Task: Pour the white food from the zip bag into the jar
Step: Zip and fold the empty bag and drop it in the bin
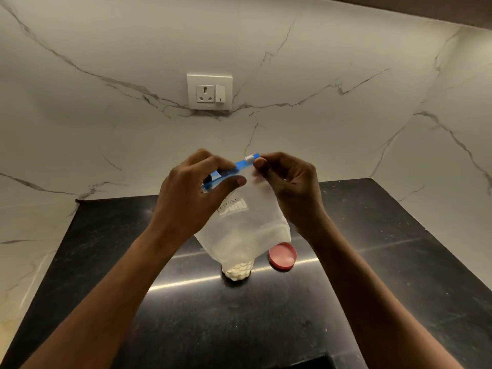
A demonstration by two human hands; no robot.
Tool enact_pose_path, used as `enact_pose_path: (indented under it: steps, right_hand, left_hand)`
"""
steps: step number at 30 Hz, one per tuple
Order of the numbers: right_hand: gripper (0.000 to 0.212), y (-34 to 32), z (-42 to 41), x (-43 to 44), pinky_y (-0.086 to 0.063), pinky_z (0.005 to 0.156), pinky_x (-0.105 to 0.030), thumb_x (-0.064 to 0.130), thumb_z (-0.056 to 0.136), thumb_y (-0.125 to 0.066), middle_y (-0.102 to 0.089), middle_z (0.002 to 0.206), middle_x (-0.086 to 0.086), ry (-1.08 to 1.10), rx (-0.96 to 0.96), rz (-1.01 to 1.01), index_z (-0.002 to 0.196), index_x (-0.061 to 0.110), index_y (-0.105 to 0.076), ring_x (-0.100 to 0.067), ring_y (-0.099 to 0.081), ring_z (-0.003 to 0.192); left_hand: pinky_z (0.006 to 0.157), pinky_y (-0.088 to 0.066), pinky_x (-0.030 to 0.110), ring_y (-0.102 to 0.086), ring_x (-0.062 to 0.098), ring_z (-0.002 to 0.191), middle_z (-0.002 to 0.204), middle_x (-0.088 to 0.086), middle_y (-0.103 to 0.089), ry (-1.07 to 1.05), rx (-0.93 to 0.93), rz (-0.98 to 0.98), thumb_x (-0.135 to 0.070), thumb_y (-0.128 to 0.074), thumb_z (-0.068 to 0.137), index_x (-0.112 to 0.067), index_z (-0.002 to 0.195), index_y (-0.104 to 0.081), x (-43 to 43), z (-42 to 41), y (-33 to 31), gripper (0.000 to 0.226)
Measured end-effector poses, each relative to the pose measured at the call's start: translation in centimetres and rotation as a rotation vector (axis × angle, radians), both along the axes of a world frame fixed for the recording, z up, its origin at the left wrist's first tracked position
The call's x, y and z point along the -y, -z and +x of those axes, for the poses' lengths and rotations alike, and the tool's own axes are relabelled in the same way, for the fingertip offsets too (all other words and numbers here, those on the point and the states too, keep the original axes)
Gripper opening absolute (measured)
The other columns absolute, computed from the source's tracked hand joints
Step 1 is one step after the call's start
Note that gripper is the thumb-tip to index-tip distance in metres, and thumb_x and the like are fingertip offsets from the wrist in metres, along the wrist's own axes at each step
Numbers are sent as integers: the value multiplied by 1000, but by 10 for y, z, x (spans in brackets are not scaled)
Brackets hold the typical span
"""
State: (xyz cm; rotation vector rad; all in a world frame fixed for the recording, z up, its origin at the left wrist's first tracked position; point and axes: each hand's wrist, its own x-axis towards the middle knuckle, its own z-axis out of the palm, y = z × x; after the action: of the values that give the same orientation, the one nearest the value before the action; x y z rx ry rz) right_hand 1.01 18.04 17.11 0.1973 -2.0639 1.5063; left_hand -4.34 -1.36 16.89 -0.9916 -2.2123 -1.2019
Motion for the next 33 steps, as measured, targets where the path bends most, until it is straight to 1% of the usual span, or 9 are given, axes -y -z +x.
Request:
enact_pose_path:
  steps: [2,5,7,11,14,17,21,27,33]
  right_hand:
    - [14,2,-1,4,-64,73,-28,18,99,-68,-78,85,1,0,13,-39,100,29,-77,-17,-74,80]
    - [12,12,-2,11,-64,74,-33,17,98,-70,-78,88,-4,-16,50,-70,96,23,-81,-22,-75,83]
    - [12,19,-3,16,-63,74,-36,17,99,-69,-78,87,-7,-31,77,-76,97,16,-81,-28,-75,82]
    - [15,25,-2,19,-61,64,-27,15,101,-66,-76,80,-7,-16,89,-104,93,12,-79,-17,-72,70]
    - [16,26,-2,25,-57,52,-26,19,104,-59,-72,76,-5,39,85,-32,92,21,-70,-14,-69,60]
    - [13,32,-4,29,-47,43,-40,27,108,-52,-64,65,-5,165,78,205,102,20,-61,-21,-58,50]
    - [13,37,-4,31,-28,43,-25,26,109,-50,-40,48,10,252,29,318,108,15,-57,-7,-37,38]
    - [19,41,-2,34,-27,46,-23,26,108,-52,-37,49,13,289,-7,446,108,9,-60,-3,-35,40]
    - [18,48,-1,36,-34,43,-31,25,108,-53,-47,52,4,317,-15,456,105,9,-61,-16,-42,41]
  left_hand:
    - [83,-50,25,-63,12,97,114,-8,-63,-31,62,-14,-63,-65,90,-19,126,-67,1,-1,-1,57]
    - [108,-48,46,-62,8,120,124,-15,-68,13,185,-60,-65,-60,93,-30,134,-66,4,-3,-4,54]
    - [104,-55,39,-68,-2,108,109,-20,-74,114,287,-43,-61,-58,90,-33,119,-74,3,-2,-6,43]
    - [85,-58,17,-72,3,92,93,-15,-77,157,355,12,-51,-62,90,-32,104,-77,2,-2,-3,28]
    - [81,-62,24,-75,12,87,93,-6,-79,146,386,49,-34,-67,98,-23,107,-80,1,-4,1,19]
    - [79,-62,23,-75,11,85,91,-7,-79,142,368,65,-32,-66,98,-23,107,-80,-1,-3,1,19]
    - [79,-64,33,-74,12,84,92,-7,-77,116,320,44,-40,-63,95,-21,112,-79,0,0,2,31]
    - [77,-64,50,-76,17,83,93,-2,-81,66,294,0,-54,-56,91,-22,113,-81,9,2,9,46]
    - [77,-65,49,-77,16,82,92,-5,-82,45,376,-16,-39,-67,98,-25,110,-83,17,3,19,24]
